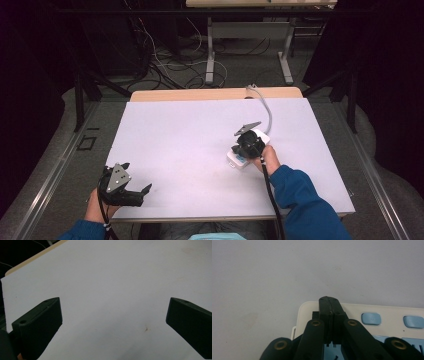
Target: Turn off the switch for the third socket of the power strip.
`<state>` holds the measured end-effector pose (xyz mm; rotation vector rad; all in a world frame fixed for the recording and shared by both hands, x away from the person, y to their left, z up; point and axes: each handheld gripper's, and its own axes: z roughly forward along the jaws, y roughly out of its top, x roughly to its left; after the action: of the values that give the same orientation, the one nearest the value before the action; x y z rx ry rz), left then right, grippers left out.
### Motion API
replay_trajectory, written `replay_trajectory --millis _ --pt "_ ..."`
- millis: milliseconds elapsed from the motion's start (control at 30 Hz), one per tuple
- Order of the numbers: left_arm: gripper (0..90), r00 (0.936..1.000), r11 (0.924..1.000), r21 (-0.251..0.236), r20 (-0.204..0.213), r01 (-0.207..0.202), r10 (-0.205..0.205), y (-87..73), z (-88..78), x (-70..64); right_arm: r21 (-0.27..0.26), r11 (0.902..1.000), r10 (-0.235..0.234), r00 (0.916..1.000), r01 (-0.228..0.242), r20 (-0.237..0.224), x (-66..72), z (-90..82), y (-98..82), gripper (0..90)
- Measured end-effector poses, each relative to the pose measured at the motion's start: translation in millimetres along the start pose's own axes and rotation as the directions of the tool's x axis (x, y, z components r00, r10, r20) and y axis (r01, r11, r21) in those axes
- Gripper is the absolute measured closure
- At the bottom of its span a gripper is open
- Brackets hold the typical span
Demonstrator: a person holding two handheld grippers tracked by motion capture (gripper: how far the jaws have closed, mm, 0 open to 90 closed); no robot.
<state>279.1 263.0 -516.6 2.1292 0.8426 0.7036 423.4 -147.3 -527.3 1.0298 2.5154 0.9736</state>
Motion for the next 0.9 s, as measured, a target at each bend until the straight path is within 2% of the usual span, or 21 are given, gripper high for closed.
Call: replay_trajectory --millis 67,100,200,433,500,533,567,600,633,667,900 --pt "0.5 1.0000 1.0000 0.001 0.001 0.001 -0.001 0.0 0.2 -0.1 0.000 1.0000 0.000 1.0000 0.000 -0.006 -0.6 -0.2 -0.1 90.0" --pt "0.5 1.0000 1.0000 0.000 0.001 0.002 -0.002 0.0 0.4 -0.2 -0.023 0.9997 0.002 1.0000 -0.002 -0.008 -0.8 1.7 -0.6 90.0" --pt "0.4 1.0000 1.0000 0.001 0.001 0.000 0.000 0.0 0.5 -0.2 0.001 1.0000 0.001 1.0000 -0.001 -0.004 -0.4 -0.2 0.0 90.0" --pt "0.5 1.0000 1.0000 0.003 0.001 -0.002 0.002 0.2 0.5 0.0 -0.001 1.0000 -0.005 1.0000 0.005 -0.003 0.1 0.0 0.1 90.0" --pt "0.5 1.0000 1.0000 0.003 0.000 -0.001 0.001 0.2 0.6 0.0 -0.002 1.0000 0.001 1.0000 -0.001 0.010 1.0 0.4 0.1 90.0" --pt "0.5 1.0000 1.0000 0.005 -0.001 -0.002 0.002 0.2 0.6 0.1 -0.003 0.9999 -0.014 0.9999 0.014 0.002 0.2 0.7 0.3 90.0" --pt "0.4 1.0000 1.0000 0.003 -0.001 -0.002 0.002 0.2 0.6 0.1 -0.033 0.9992 -0.022 0.9997 0.022 0.008 0.0 2.5 -0.1 90.0" --pt "0.4 1.0000 1.0000 0.003 -0.002 -0.005 0.005 0.4 0.5 0.2 -0.024 0.9997 -0.008 1.0000 0.008 0.004 0.8 1.9 -0.2 90.0" --pt "0.5 1.0000 1.0000 0.004 -0.003 -0.006 0.006 0.5 0.3 0.1 -0.018 0.9996 -0.022 0.9997 0.022 0.006 -0.3 1.6 0.4 90.0" --pt "0.4 1.0000 1.0000 0.001 0.000 -0.005 0.005 0.3 0.3 -0.1 0.009 0.9999 -0.007 1.0000 0.007 -0.001 0.1 -0.4 0.6 90.0" --pt "0.4 1.0000 1.0000 0.002 0.002 -0.002 0.002 0.1 0.6 0.1 0.004 0.9999 -0.009 1.0000 0.009 -0.002 -0.5 -0.6 0.2 90.0"
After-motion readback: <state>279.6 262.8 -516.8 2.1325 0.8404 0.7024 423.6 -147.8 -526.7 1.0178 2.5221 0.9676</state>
